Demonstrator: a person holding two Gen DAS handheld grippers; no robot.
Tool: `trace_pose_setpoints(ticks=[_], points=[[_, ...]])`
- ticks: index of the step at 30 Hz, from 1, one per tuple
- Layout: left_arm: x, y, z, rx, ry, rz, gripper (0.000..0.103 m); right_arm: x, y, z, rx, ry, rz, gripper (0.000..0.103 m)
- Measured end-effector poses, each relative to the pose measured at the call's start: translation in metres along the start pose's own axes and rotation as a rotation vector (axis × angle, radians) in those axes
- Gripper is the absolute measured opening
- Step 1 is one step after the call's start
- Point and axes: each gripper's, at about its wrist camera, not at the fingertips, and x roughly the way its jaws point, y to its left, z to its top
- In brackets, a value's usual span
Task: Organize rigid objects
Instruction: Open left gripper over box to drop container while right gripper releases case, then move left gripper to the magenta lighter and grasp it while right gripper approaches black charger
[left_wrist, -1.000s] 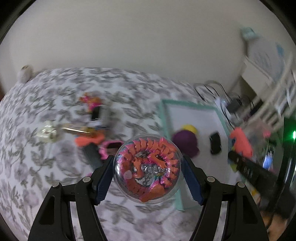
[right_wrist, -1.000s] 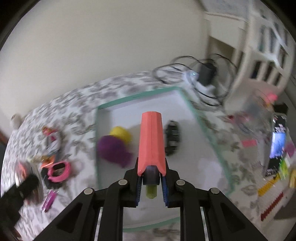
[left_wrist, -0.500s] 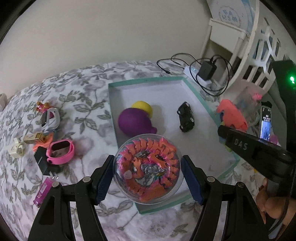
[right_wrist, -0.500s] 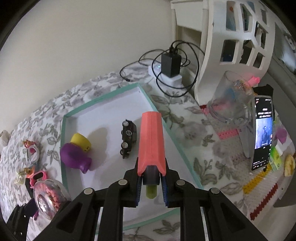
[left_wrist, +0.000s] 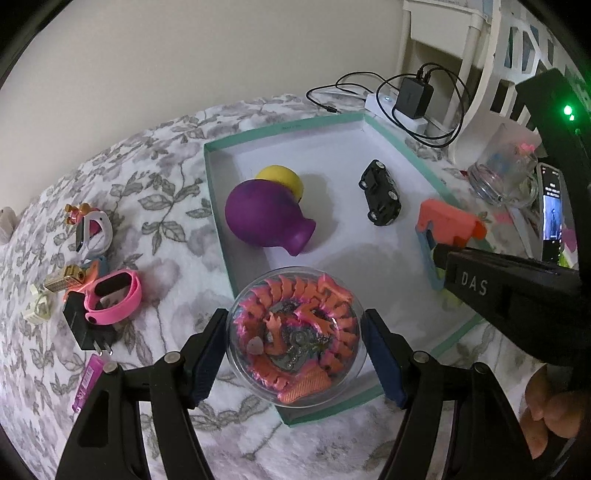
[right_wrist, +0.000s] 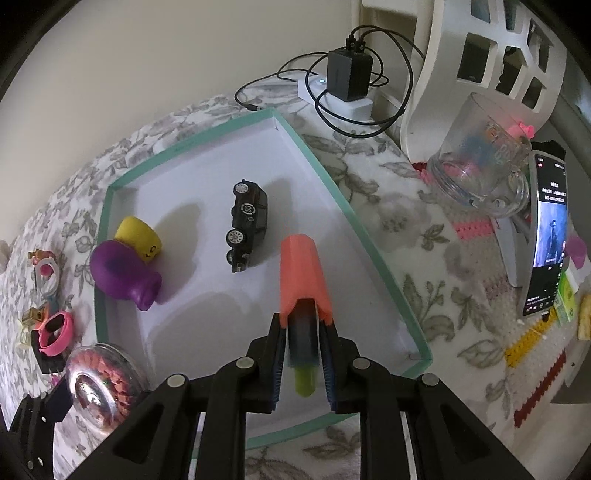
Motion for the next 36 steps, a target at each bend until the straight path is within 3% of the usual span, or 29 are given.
trace_pose_setpoints(ticks=[2, 4, 11, 16, 20, 21, 26, 30, 36], points=[[-0.002, 0.001, 0.001, 0.001, -0.012, -0.012, 0.074, 0.0, 0.0, 0.0, -0.002, 0.001, -0.005, 0.028], [-0.006, 0.001, 0.001, 0.001, -0.024, -0.019, 0.074, -0.002, 0.001, 0.001, 0.002, -0.004, -0.011, 0.049], [-0.022, 0.011, 0.005, -0.02, -0.082, -0.003, 0.074, -0.018, -0.001, 0.006, 0.026, -0.065, 0.005, 0.053], [-0.031, 0.037, 0.008, -0.119, -0.104, 0.0, 0.074, -0.024, -0.001, 0.006, 0.039, -0.088, 0.007, 0.057], [-0.034, 0.063, 0.008, -0.205, -0.116, 0.049, 0.076, -0.023, 0.002, 0.005, 0.033, -0.083, 0.007, 0.061], [-0.032, 0.072, 0.008, -0.234, -0.109, 0.068, 0.08, -0.022, 0.003, 0.004, 0.03, -0.082, 0.006, 0.064], [-0.025, 0.106, 0.0, -0.345, -0.069, 0.127, 0.081, -0.019, 0.014, 0.001, -0.005, -0.083, 0.014, 0.077], [-0.017, 0.127, -0.008, -0.43, -0.032, 0.136, 0.097, -0.018, 0.021, -0.001, -0.028, -0.09, 0.017, 0.086], [-0.014, 0.14, -0.014, -0.465, -0.023, 0.149, 0.099, -0.016, 0.028, -0.003, -0.051, -0.094, 0.018, 0.103]])
